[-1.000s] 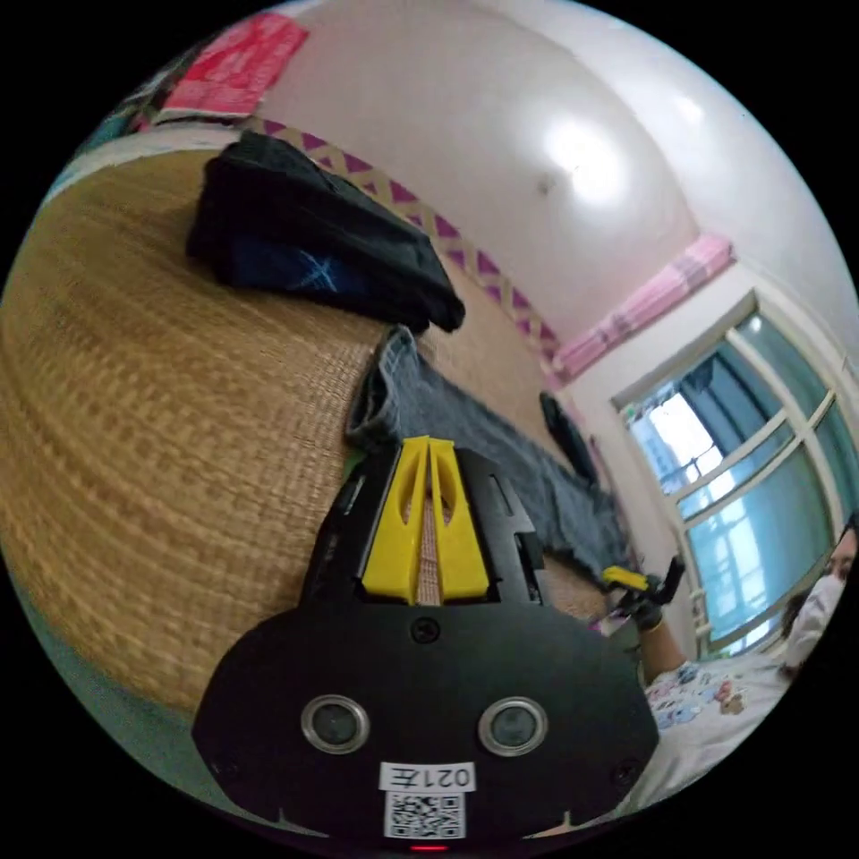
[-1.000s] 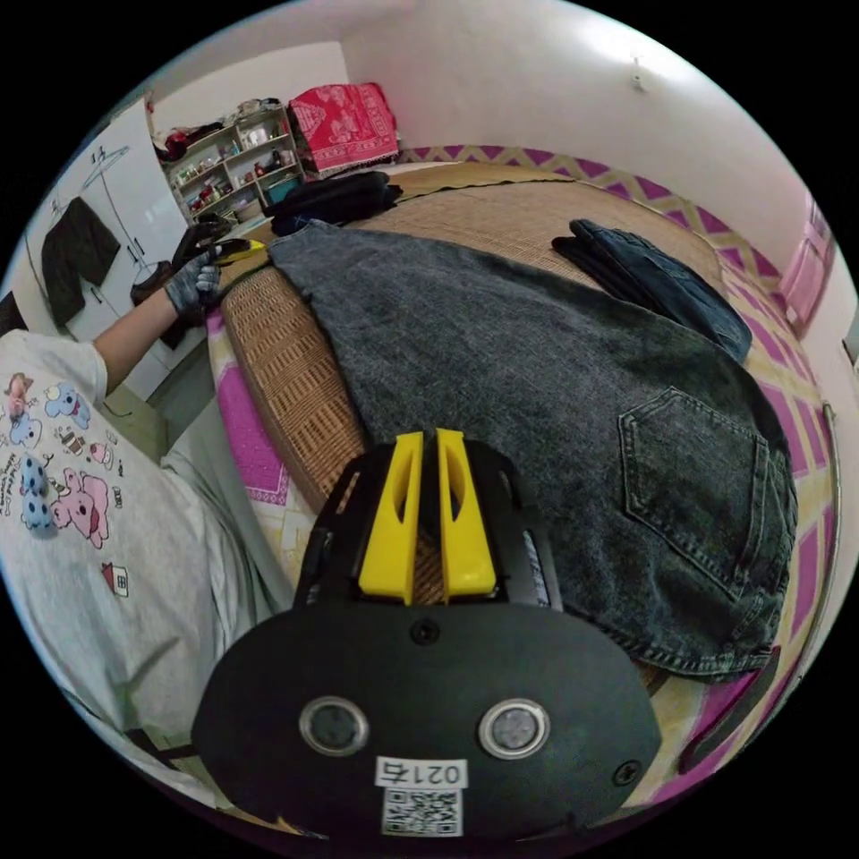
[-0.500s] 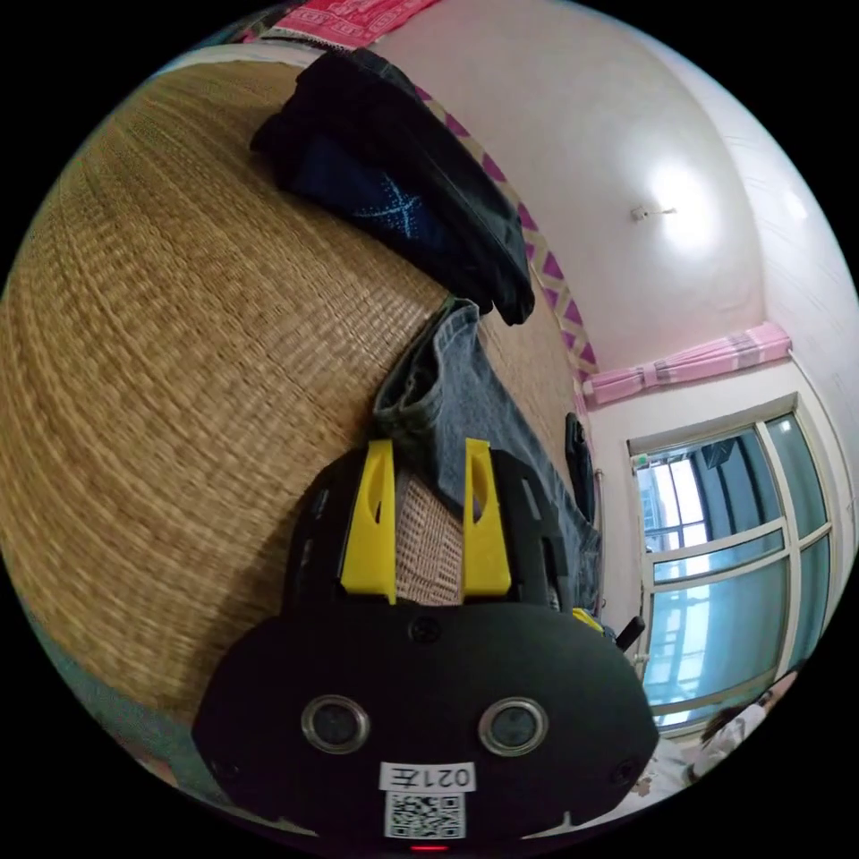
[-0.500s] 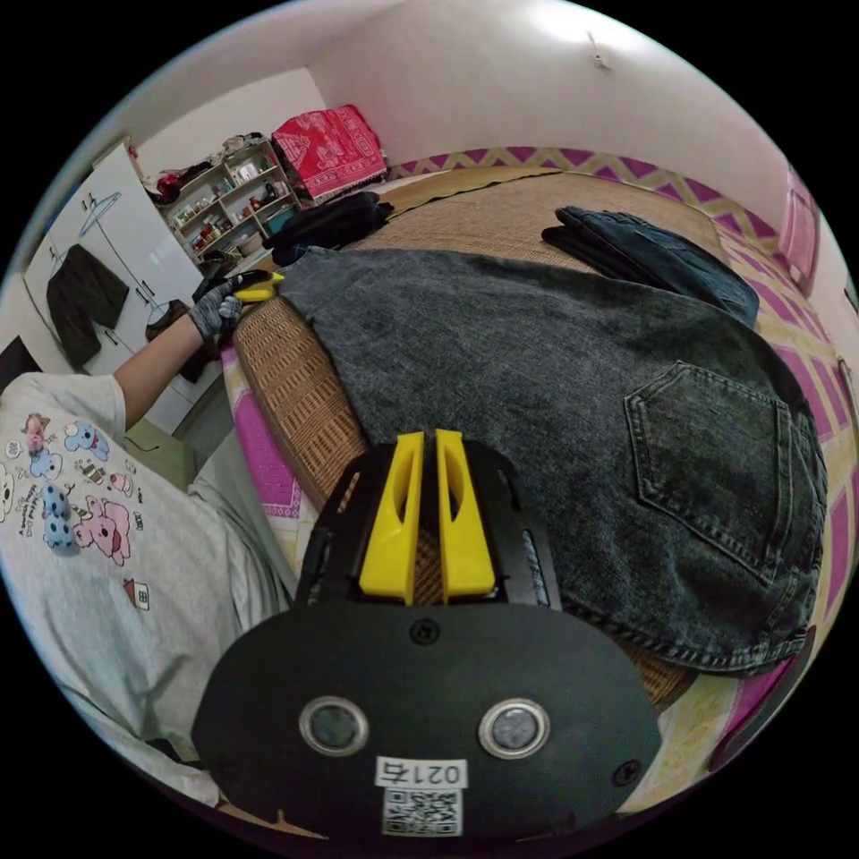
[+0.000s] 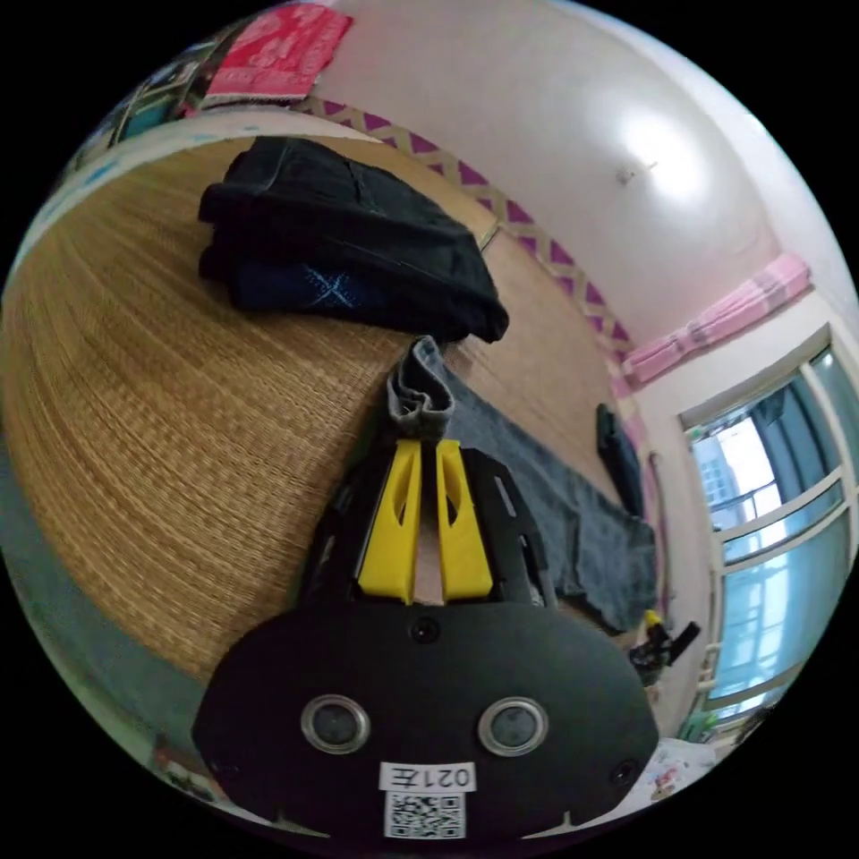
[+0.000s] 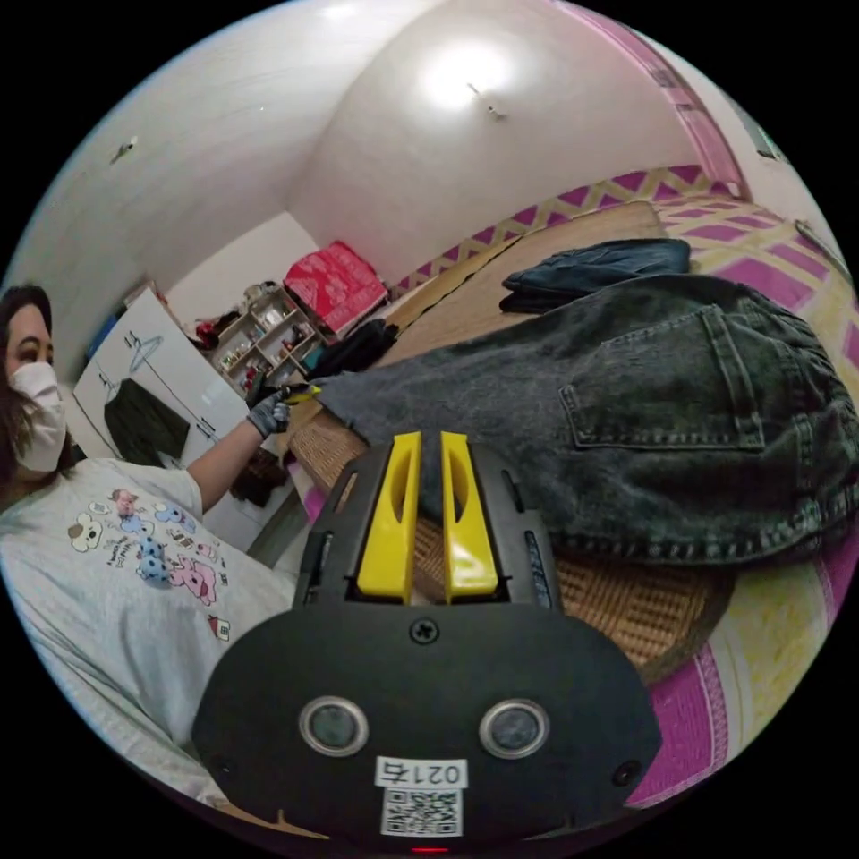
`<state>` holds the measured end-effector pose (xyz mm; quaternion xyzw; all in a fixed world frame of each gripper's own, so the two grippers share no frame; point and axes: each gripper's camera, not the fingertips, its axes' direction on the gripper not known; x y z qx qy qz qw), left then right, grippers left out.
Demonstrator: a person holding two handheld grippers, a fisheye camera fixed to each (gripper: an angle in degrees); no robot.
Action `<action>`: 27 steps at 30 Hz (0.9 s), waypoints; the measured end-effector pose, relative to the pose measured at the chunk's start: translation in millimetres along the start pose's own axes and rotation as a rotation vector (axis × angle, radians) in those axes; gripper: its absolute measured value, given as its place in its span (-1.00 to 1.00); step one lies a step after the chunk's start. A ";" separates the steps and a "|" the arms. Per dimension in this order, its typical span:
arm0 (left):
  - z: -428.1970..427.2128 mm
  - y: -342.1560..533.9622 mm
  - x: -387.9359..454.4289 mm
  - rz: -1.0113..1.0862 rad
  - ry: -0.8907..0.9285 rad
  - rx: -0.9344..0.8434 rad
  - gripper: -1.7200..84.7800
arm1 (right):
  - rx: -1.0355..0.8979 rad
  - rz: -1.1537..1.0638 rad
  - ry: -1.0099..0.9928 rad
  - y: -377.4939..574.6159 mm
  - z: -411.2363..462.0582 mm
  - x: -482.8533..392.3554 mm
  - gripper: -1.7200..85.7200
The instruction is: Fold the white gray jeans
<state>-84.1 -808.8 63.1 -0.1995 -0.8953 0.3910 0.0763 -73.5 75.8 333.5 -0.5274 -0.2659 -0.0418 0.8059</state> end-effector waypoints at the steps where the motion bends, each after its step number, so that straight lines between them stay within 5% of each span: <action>1: 16.8 6.7 5.7 0.018 -0.058 -0.022 -0.98 | 0.028 0.010 -0.003 7.0 -12.0 2.2 -0.87; 8: 46.1 59.2 34.3 0.045 0.020 0.116 -0.98 | 0.115 0.083 -0.025 46.3 -69.2 12.7 -0.91; 16: 68.8 186.6 248.0 0.644 0.199 0.253 -0.98 | 0.246 0.132 -0.016 64.1 -122.2 16.4 -0.94; 21: 194.6 287.1 339.7 0.847 0.289 0.066 -0.98 | 0.252 0.147 -0.022 62.1 -125.4 17.8 -0.95; 25: 340.3 350.0 347.8 0.831 0.185 -0.203 -0.98 | 0.232 0.178 -0.044 59.3 -120.7 21.0 -0.95; 27: 356.9 360.4 334.6 0.785 0.263 -0.202 -0.98 | 0.232 0.187 -0.050 57.9 -121.2 21.8 -0.95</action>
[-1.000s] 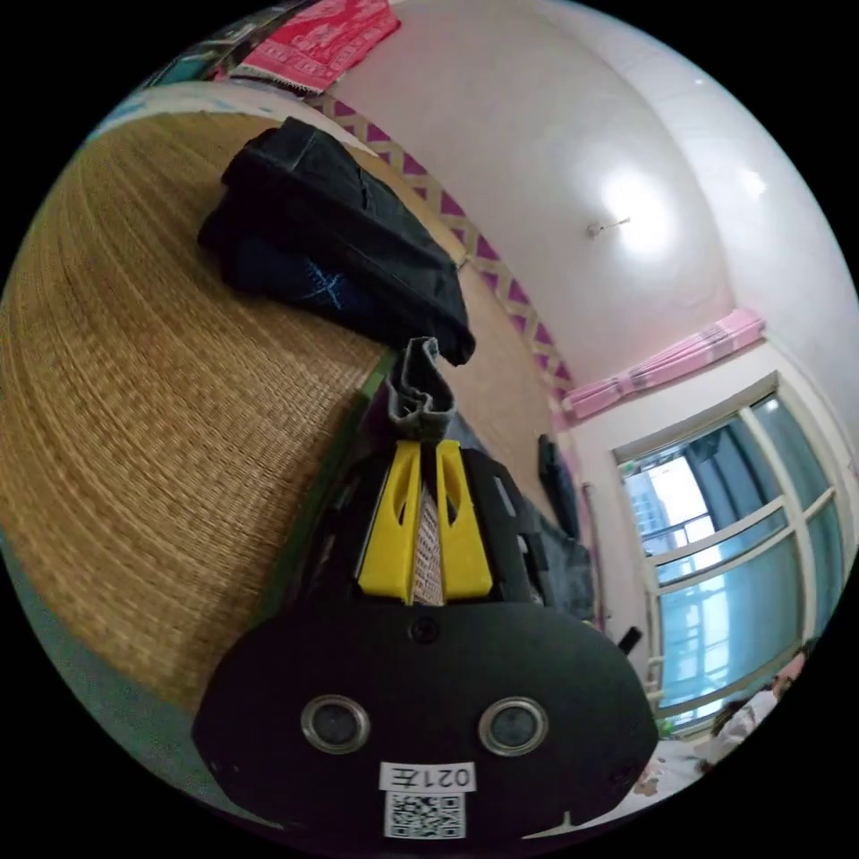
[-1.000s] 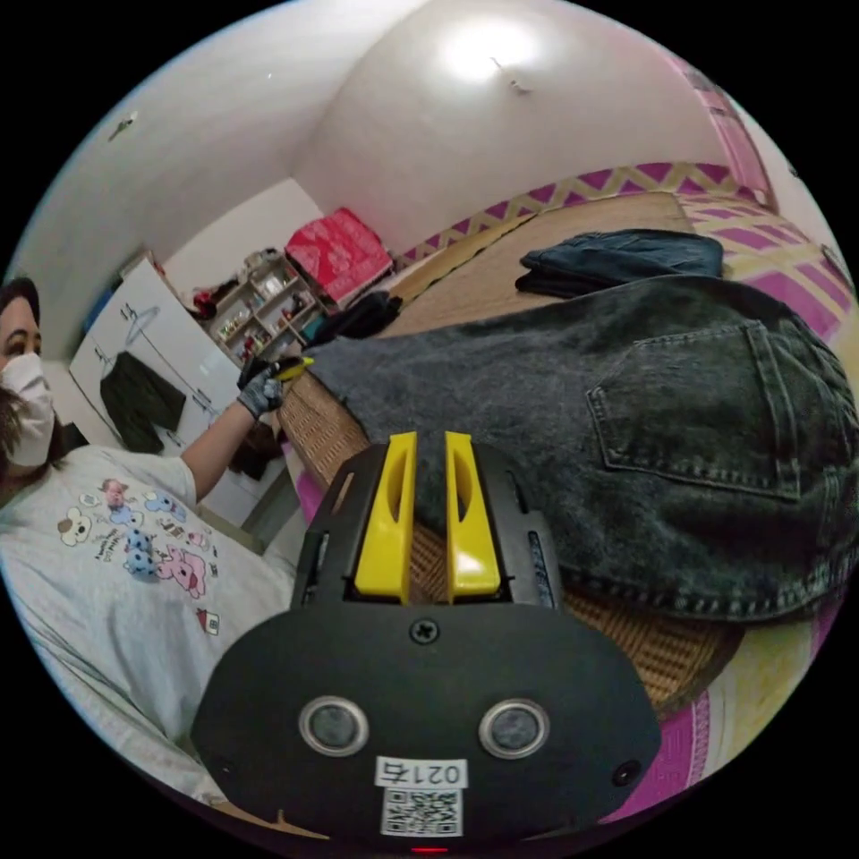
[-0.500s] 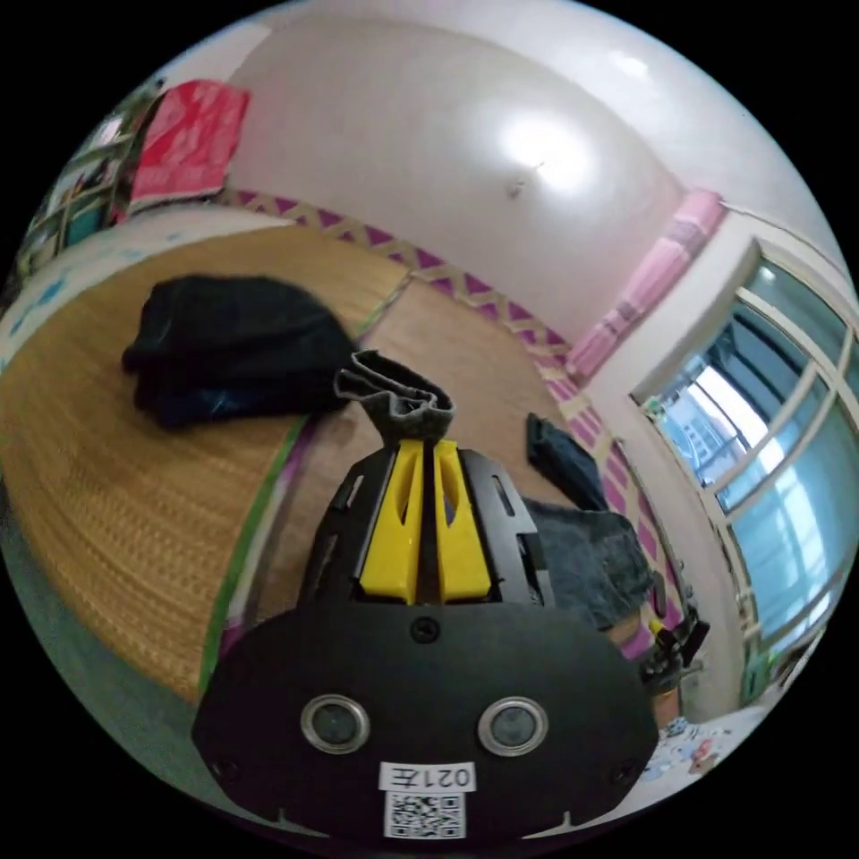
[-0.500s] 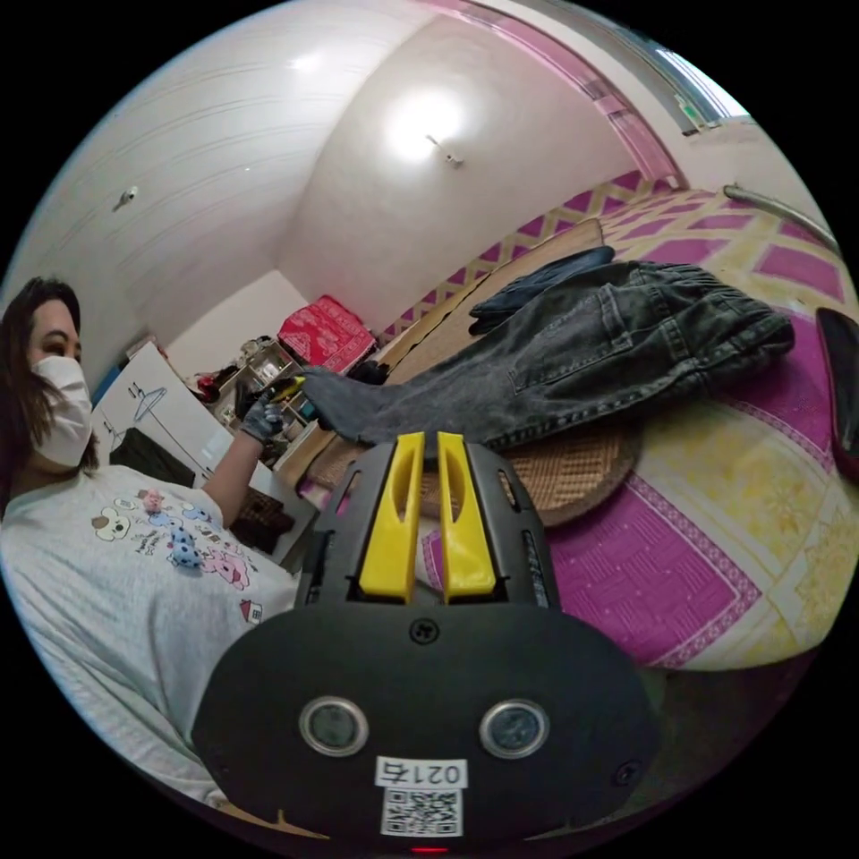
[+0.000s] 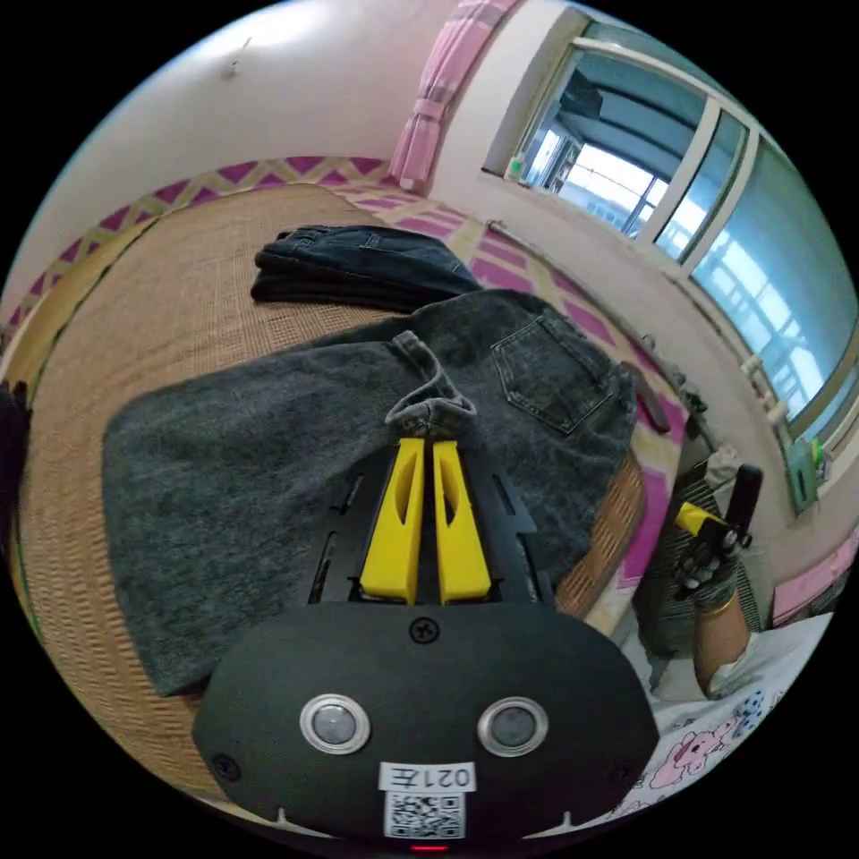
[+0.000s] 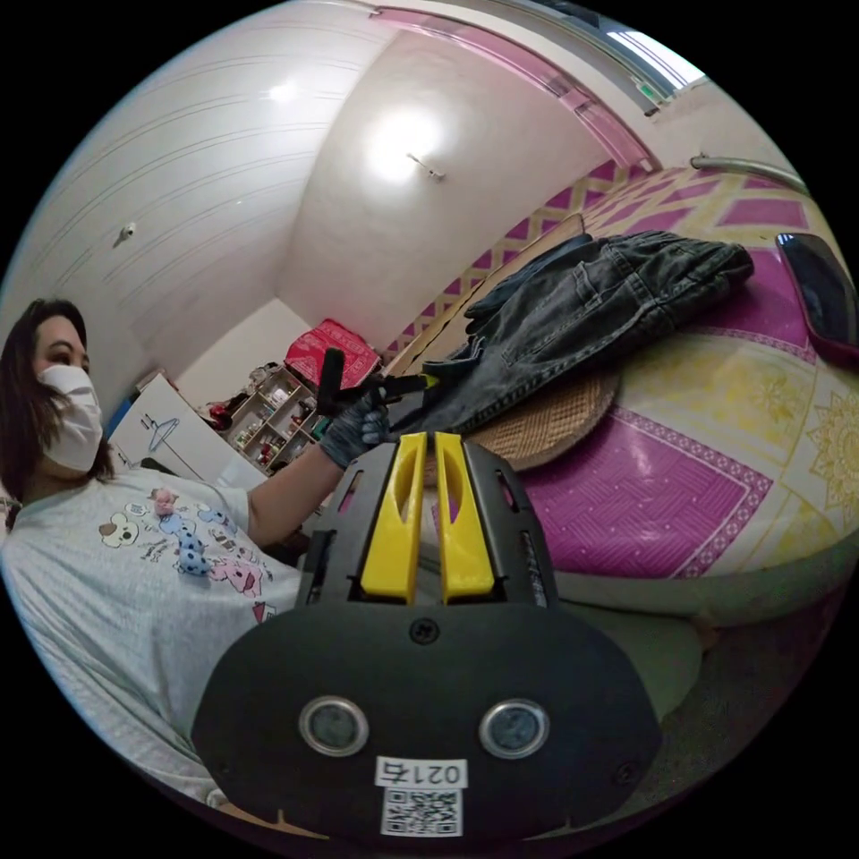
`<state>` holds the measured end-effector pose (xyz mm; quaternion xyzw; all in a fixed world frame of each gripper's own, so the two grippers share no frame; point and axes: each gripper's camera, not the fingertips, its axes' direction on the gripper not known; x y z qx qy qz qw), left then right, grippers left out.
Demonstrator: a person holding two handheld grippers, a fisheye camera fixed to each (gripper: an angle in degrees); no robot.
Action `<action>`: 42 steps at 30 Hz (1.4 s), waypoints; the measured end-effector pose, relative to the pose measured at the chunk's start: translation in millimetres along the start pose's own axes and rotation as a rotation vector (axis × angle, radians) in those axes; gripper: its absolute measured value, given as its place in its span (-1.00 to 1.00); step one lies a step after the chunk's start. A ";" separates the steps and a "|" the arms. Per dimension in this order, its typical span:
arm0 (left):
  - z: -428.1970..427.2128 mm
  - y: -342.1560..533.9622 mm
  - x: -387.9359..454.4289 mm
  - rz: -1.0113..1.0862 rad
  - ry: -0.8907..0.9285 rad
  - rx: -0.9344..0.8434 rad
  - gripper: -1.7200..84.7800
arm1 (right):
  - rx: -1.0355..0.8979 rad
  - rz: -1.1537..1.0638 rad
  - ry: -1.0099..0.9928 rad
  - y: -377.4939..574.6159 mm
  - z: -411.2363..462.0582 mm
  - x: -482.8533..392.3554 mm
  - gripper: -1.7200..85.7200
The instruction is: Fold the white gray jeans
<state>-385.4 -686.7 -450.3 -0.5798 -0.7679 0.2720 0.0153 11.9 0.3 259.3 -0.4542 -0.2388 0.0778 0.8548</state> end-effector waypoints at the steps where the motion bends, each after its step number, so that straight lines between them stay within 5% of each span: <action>1: -1.1 5.2 4.1 0.013 0.019 0.032 -0.98 | 0.001 0.004 0.002 -1.6 -0.6 0.1 -0.94; 6: 8.2 18.2 33.2 0.127 -0.042 0.100 -0.98 | 0.017 0.015 0.028 -16.2 -1.6 3.6 -0.93; 9: 54.7 32.5 22.4 0.095 -0.008 -0.016 -0.97 | 0.058 0.039 0.044 -33.4 -1.1 9.1 -0.88; 16: 65.8 54.0 8.0 0.154 0.103 -0.106 -0.83 | 0.302 0.443 0.240 -75.9 -32.9 65.9 -0.68; 22: 26.0 88.2 -7.7 0.175 0.227 -0.024 -0.95 | 0.345 0.570 0.271 -119.9 -18.6 96.0 -0.61; 34: -73.6 142.3 -78.4 0.051 0.231 0.102 -0.98 | 0.372 0.713 0.189 -153.9 34.3 167.8 -0.82; 36: -86.2 147.4 -91.4 0.021 0.242 0.109 -0.98 | 0.377 0.636 0.202 -160.9 37.5 147.7 -0.83; 42: -125.9 162.7 -127.2 -0.051 0.261 0.119 -0.98 | 0.200 -0.046 0.410 -221.0 130.1 -68.9 -0.84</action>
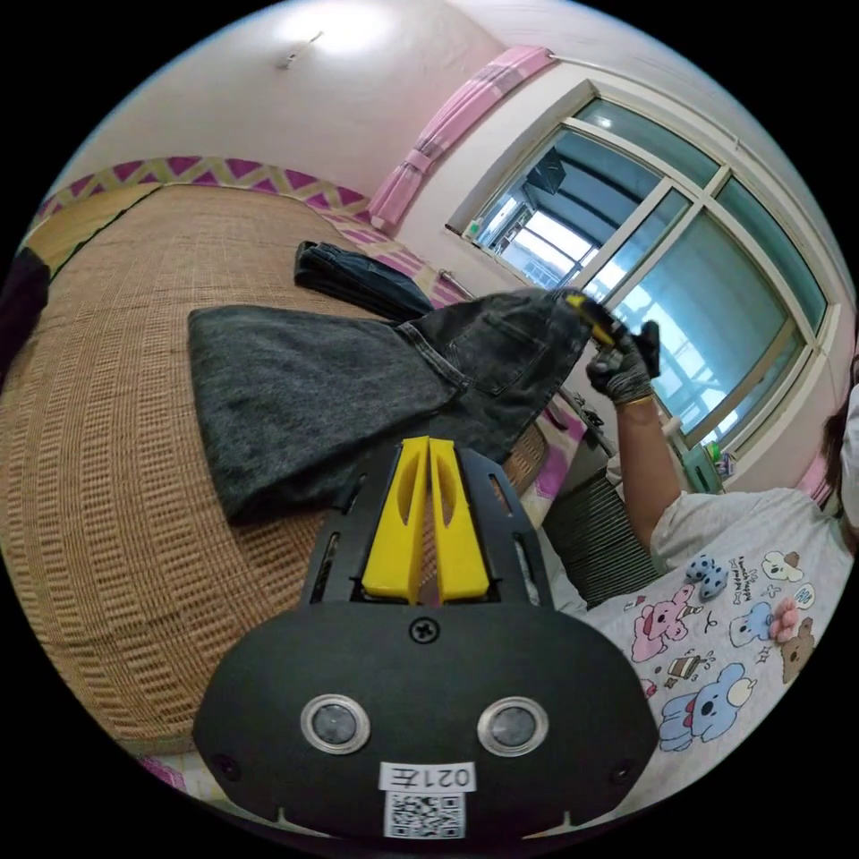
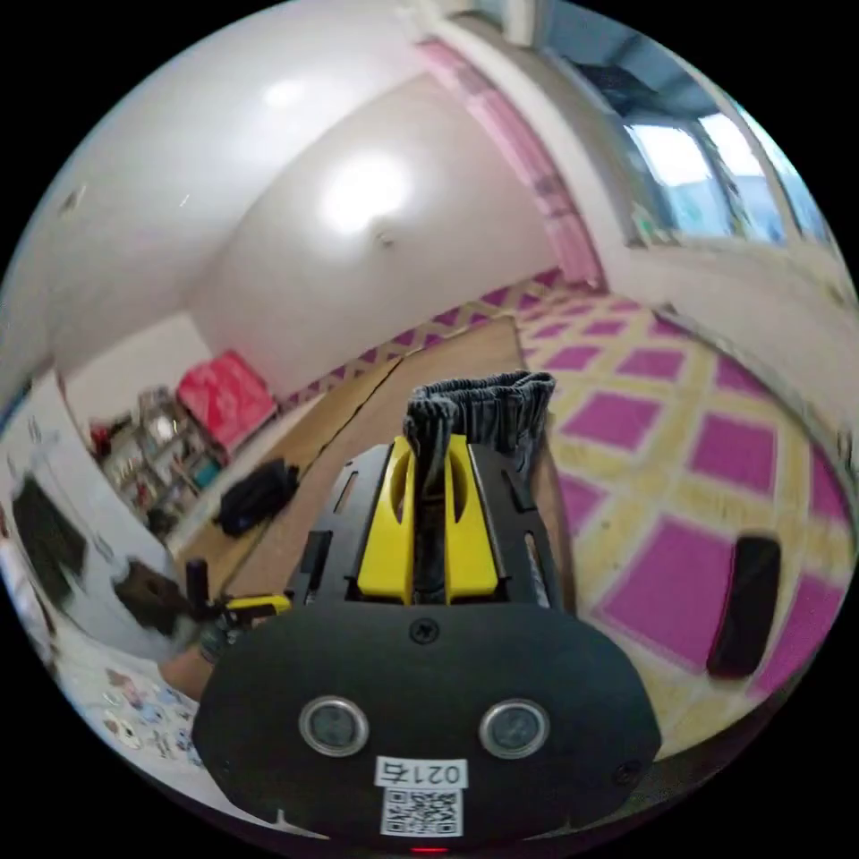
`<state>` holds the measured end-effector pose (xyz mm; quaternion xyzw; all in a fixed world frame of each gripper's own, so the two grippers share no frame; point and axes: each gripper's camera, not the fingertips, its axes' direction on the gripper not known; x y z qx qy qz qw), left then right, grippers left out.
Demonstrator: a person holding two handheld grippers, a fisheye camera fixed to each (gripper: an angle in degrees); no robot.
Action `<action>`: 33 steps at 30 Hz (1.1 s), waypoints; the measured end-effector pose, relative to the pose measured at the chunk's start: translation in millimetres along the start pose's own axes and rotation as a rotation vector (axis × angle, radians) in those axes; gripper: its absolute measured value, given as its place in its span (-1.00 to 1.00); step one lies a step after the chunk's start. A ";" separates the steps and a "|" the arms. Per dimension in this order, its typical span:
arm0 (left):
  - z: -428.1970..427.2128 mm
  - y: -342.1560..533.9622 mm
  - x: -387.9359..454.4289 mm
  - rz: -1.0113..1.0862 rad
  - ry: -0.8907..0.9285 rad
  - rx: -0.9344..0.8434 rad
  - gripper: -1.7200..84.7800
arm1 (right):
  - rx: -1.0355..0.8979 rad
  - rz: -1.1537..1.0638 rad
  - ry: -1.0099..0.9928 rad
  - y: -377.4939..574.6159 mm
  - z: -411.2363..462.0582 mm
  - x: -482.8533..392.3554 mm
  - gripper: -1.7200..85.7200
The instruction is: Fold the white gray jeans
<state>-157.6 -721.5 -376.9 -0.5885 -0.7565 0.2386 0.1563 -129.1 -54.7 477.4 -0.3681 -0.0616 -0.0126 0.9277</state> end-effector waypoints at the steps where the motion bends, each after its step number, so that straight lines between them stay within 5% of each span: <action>1: -8.3 1.7 -3.8 -0.013 -0.004 -0.001 -0.98 | -0.018 -0.157 0.027 4.5 16.3 -58.5 -0.84; 5: -36.0 7.8 -15.3 -0.058 -0.007 0.012 -0.98 | -0.119 -0.585 0.044 73.5 110.4 -226.0 -0.84; 11: -91.6 13.5 -31.3 -0.119 -0.024 0.028 -0.98 | -0.514 -0.844 0.069 243.5 306.9 -301.7 -0.84; 16: -152.6 14.4 -37.8 -0.135 -0.073 0.061 -0.98 | -0.367 -0.788 0.075 268.4 288.2 -307.6 -0.84; 22: -190.6 -34.0 -37.5 -0.115 -0.015 0.208 -0.98 | -0.459 -0.912 0.126 324.8 320.0 -310.8 -0.82; 27: -203.0 -93.2 -24.3 -0.013 -0.053 0.216 -0.97 | -0.583 -0.706 -0.215 285.2 265.7 -268.1 -0.79; 33: -179.7 -158.5 -38.0 -0.040 -0.266 -0.058 -0.94 | -0.536 -0.590 0.134 272.7 215.8 -172.7 -0.81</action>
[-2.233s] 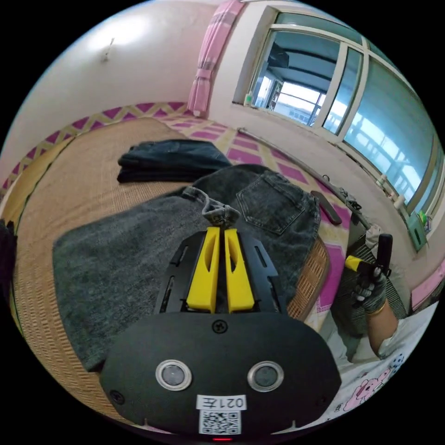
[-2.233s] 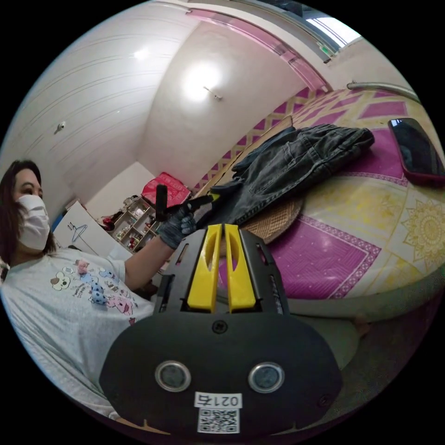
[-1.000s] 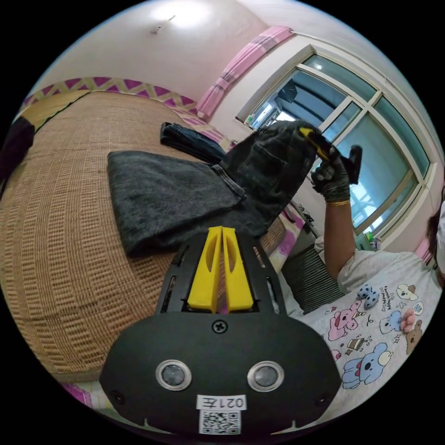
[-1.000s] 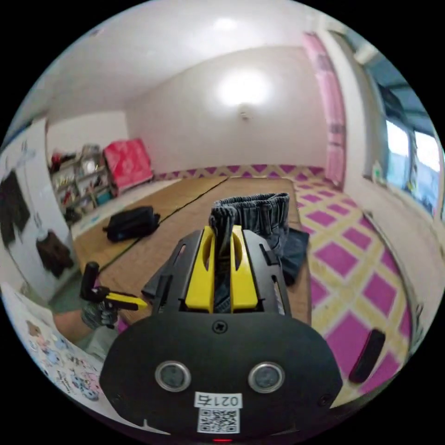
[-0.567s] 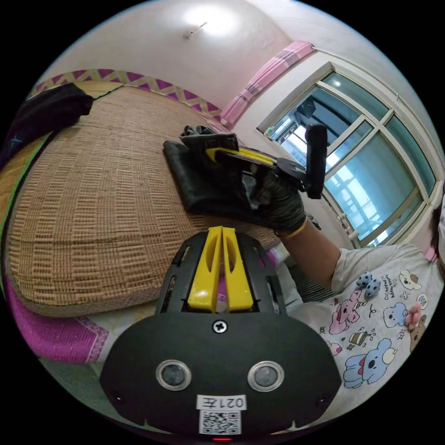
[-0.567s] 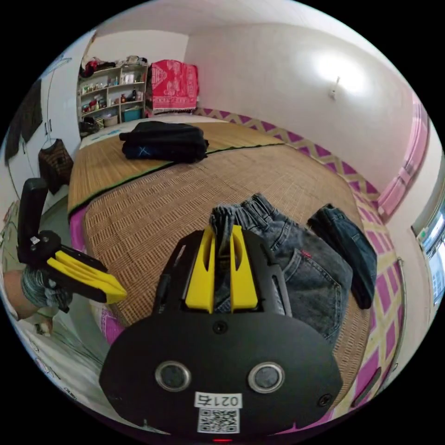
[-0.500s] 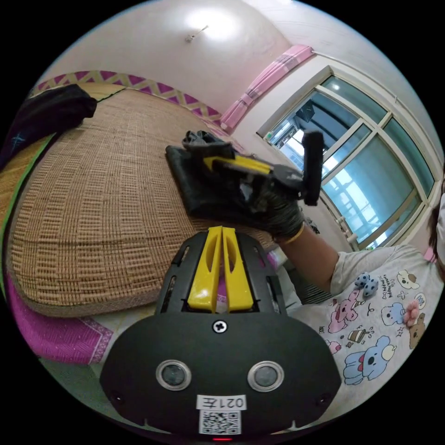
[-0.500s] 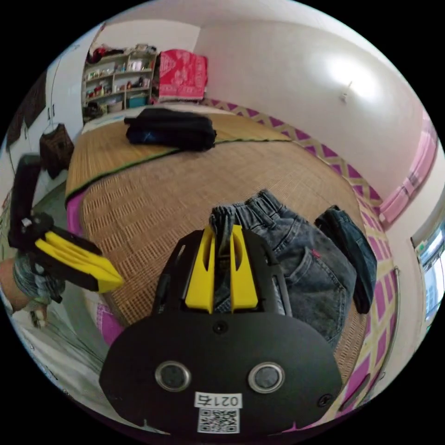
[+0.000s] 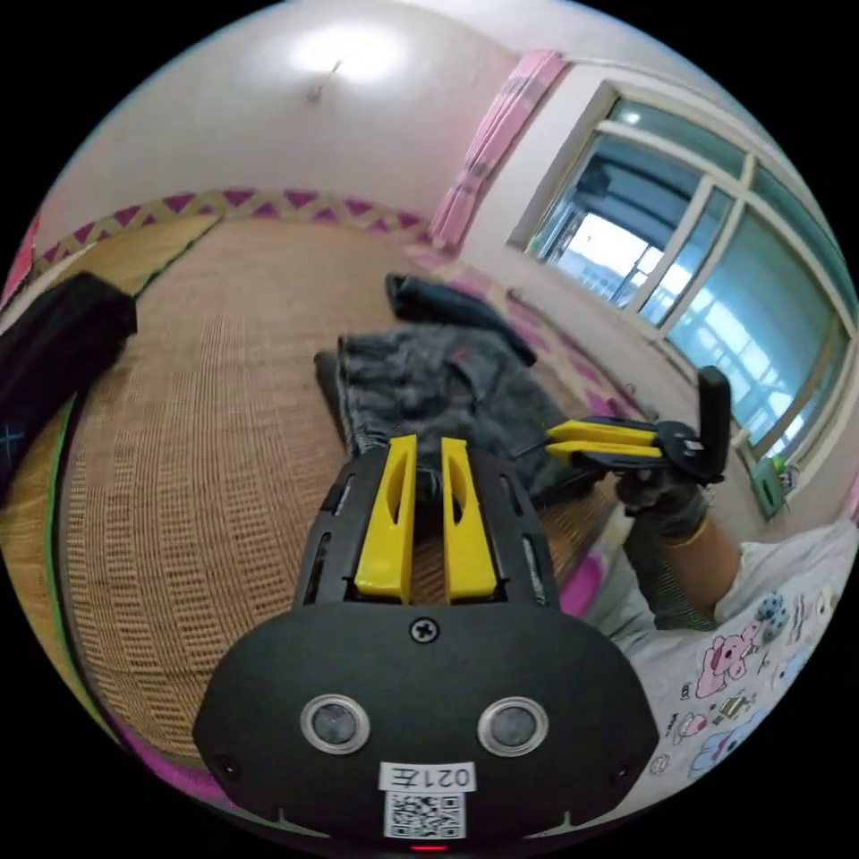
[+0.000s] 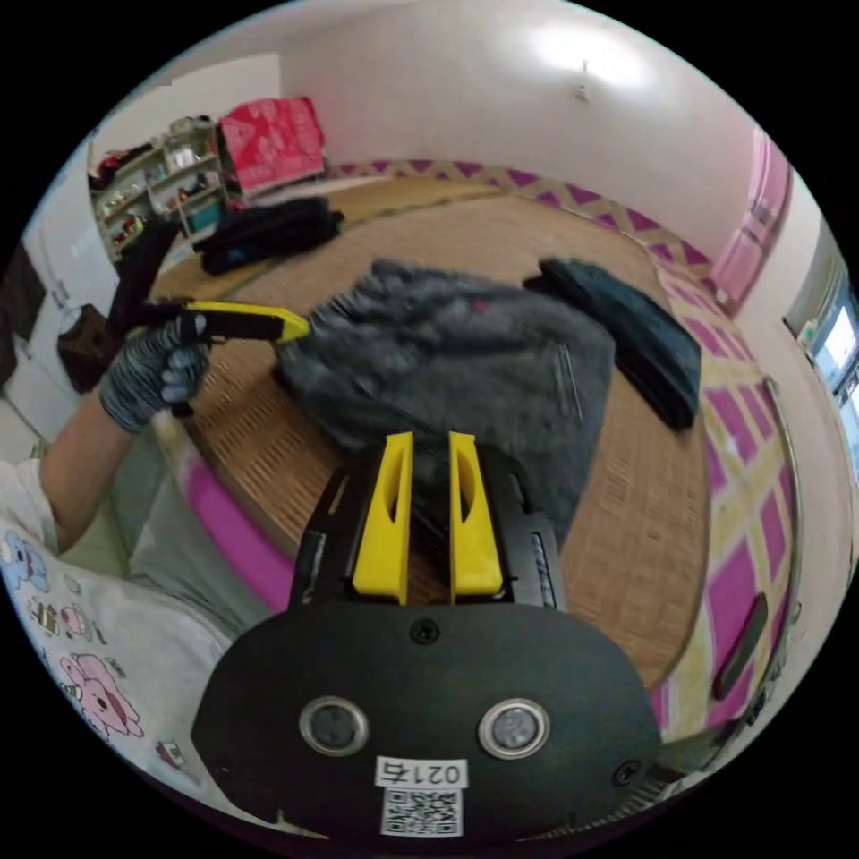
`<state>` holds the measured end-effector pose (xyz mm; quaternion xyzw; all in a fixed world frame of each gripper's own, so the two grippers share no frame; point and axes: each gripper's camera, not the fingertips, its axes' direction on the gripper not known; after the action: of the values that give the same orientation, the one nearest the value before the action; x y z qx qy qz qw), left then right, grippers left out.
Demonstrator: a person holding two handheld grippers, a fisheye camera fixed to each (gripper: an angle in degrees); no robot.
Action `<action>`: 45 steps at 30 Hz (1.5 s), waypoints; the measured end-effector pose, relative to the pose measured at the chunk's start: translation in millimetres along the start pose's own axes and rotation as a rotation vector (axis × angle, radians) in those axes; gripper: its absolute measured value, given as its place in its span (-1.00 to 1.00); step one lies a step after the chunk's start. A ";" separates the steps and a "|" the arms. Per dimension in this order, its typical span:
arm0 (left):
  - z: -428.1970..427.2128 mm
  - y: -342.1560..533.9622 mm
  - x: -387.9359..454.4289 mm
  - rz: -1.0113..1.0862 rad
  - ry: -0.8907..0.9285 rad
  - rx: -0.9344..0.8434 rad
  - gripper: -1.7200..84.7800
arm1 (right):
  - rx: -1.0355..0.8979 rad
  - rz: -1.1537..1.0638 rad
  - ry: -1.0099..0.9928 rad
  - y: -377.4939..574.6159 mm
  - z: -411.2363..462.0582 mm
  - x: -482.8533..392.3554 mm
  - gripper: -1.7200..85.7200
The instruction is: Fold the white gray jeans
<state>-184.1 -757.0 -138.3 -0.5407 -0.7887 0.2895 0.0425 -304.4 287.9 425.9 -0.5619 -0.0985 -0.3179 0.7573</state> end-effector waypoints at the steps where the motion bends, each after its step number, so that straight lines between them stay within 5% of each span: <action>1: 3.0 -0.9 -7.1 -0.011 0.002 -0.022 -0.96 | -0.096 0.015 0.019 12.2 13.2 10.3 -0.83; 6: -29.5 -25.8 -17.3 -0.069 0.042 -0.015 -0.98 | -0.107 0.038 -0.081 35.1 3.7 39.8 -0.89; 11: -78.8 -58.7 -34.5 -0.121 0.089 0.175 -0.89 | 0.157 0.283 -0.074 25.4 -49.7 145.4 -0.75; 13: -76.8 -82.3 -64.5 -0.230 0.169 0.096 -0.70 | 0.122 0.389 -0.188 17.9 -38.6 199.5 -0.69; 17: -77.1 -109.0 -98.2 -0.316 0.322 0.021 -0.65 | -0.015 0.519 -0.577 11.0 15.4 291.3 -0.65; 26: -100.3 -177.2 -88.6 -0.270 0.407 -0.136 -0.79 | -0.110 0.543 -0.794 -2.9 44.0 334.7 -0.81; 36: -302.3 -209.7 -103.3 -0.182 0.314 0.149 -0.84 | -0.028 0.171 -0.780 -126.4 -26.2 254.0 -0.83; 45: -514.8 -236.8 -217.9 -0.337 -0.032 0.377 -0.83 | -0.026 -0.138 -0.796 -374.9 47.0 42.0 -0.79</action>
<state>-94.9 -795.4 461.0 -0.3797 -0.8004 0.4286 0.1776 -483.9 252.9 759.2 -0.6428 -0.4175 -0.1270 0.6296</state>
